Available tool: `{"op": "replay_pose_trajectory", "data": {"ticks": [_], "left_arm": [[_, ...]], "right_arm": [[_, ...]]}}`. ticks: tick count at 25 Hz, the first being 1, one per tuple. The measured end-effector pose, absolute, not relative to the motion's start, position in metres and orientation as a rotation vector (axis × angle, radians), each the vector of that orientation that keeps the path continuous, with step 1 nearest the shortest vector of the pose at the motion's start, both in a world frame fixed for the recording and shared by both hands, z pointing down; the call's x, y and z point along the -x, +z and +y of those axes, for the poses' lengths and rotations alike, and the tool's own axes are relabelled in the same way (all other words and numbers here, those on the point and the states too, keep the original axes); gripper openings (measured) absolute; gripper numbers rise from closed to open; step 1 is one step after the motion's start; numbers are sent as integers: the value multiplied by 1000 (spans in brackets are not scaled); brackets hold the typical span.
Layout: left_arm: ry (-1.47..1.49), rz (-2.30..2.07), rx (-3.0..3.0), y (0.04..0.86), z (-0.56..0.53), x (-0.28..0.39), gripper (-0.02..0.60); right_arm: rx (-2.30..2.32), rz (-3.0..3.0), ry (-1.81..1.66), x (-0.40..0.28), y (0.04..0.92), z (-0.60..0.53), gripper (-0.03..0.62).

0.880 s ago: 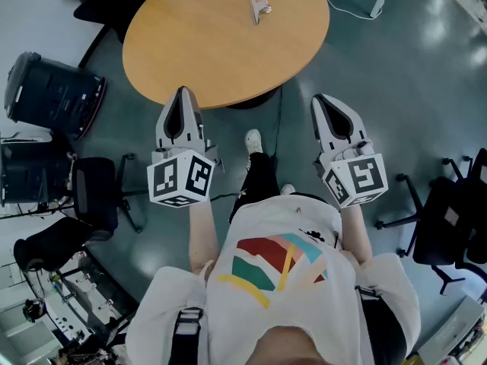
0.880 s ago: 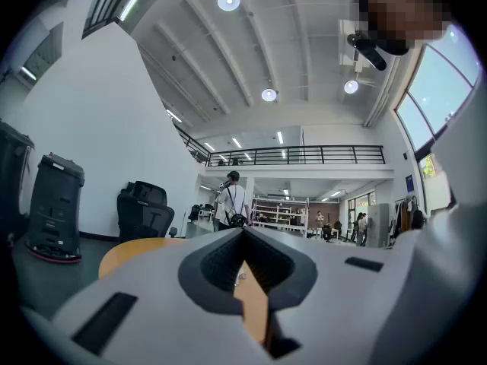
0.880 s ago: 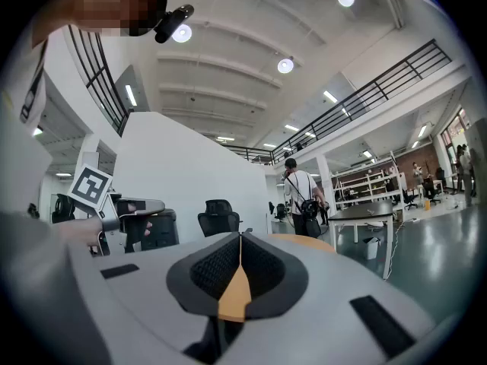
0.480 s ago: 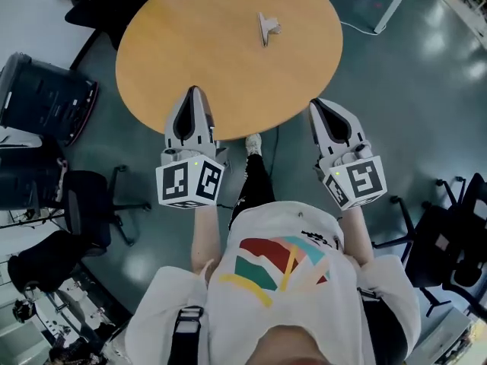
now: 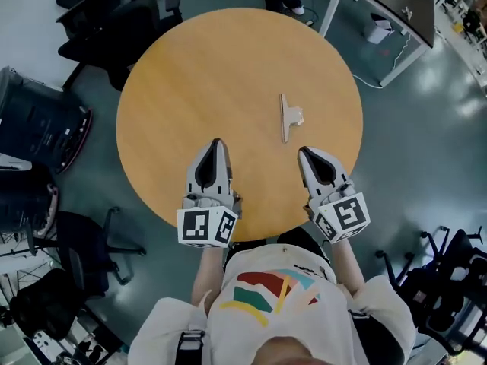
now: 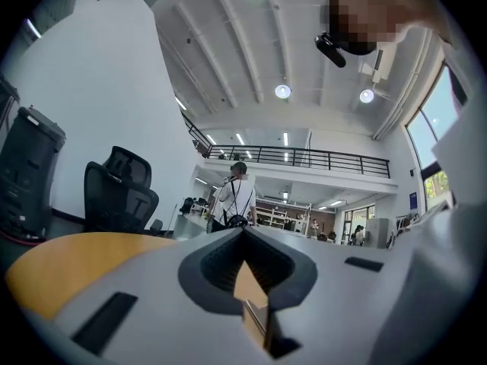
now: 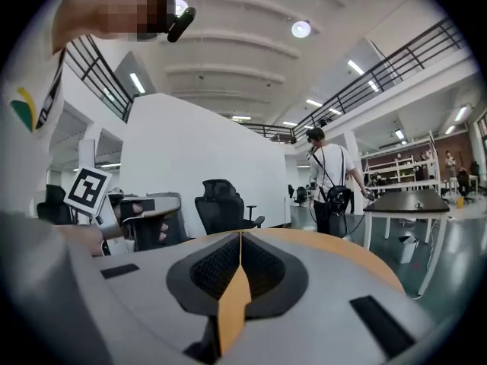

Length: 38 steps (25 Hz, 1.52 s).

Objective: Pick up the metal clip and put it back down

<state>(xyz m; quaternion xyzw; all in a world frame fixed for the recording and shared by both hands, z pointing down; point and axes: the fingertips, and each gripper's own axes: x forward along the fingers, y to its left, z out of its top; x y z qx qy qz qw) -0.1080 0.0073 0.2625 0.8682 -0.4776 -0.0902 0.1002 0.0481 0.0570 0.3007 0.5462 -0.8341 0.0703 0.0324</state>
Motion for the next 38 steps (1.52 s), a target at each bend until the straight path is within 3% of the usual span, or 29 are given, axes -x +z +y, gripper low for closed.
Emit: {"op": "replay_pose_trajectory", "data": {"ticks": [7,14,16,18,26,38], "left_arm": [[-115,-1424,-2550,280,-60,59,43],[-57,-1506,-2495,302,-76,46,43],[-53,-1502,-2463,318,-83,42,43],[-33,-1485,-2436,340,-90,35,43],[52,-1411,-2365,432,-105,2,43],[88,-1470,-2244,532,-114,4,43]], "right_arm": [[-1694,-2546,385,-93,326,-25,14],[-1396,-2793,367,-102,348,-60,20],[-1365,-2770,273,-110,356,-79,253],[-1259,-2727,153,-113,373,-97,298],[-517,-2528,106,-130,504,-113,301],[-245,-2378,51,-125,615,-119,301]]}}
